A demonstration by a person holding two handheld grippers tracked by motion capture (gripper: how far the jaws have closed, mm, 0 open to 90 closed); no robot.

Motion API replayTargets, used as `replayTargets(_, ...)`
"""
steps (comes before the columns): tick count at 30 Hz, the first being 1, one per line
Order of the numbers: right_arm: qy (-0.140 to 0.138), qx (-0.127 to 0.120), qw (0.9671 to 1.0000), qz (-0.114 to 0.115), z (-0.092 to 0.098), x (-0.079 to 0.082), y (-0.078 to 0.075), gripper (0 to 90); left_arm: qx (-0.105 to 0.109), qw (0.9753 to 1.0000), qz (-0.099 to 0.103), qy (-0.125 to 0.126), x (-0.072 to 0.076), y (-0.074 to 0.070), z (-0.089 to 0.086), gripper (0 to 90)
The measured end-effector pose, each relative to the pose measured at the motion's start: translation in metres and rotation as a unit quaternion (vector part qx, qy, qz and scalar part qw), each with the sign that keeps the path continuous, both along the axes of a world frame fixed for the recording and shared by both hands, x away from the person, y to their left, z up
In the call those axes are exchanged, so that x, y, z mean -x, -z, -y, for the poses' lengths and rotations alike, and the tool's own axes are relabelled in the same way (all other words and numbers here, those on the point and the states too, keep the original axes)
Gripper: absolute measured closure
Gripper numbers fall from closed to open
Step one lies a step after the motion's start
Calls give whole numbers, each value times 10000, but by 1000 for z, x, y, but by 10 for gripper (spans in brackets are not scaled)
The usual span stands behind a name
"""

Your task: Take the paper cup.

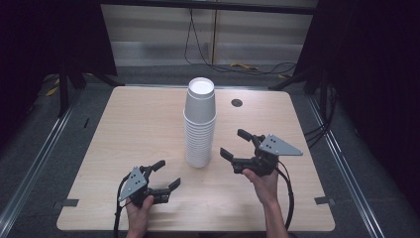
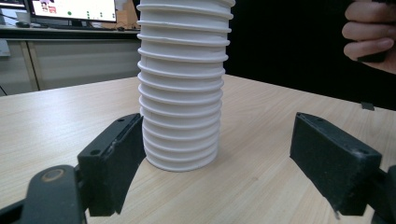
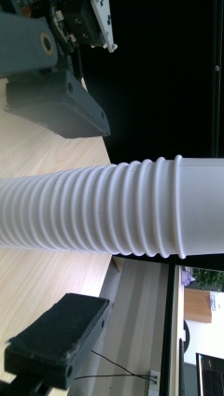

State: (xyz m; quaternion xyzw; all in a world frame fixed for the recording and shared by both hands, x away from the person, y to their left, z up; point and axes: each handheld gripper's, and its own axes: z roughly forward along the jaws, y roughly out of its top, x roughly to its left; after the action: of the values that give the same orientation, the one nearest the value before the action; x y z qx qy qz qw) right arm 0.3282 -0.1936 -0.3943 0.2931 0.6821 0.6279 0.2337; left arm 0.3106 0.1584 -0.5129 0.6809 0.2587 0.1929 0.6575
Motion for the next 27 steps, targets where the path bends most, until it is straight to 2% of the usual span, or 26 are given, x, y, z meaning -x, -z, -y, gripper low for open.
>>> replayTargets(4,-134,7,9999,-89,-1,-4,-11,142,-23,10000,19,-38,0,0,0,174)
replayTargets(10,-387,1,9992,-31,-5,-10,-26,168,1,10000,-5,-24,0,0,0,174)
replayTargets(13,-413,196,9990,16,-9,-15,-37,173,-17,10000,12,-44,0,0,1,174)
replayTargets(16,-446,365,9983,-57,-11,-20,-45,173,-17,10000,14,-37,0,0,0,174)
replayTargets(20,-518,386,9979,-20,-14,-27,-58,173,-44,10000,18,-71,1,0,0,173)
replayTargets(24,-662,378,9970,-124,-16,-32,-67,179,-5,10000,-12,-32,0,0,1,173)
replayTargets(25,-790,416,9959,-150,-18,-37,-73,214,-3,10000,-10,-29,0,0,1,173)
replayTargets(27,-795,427,9958,-145,-19,-38,-75,214,-35,10000,2,-38,0,0,0,173)
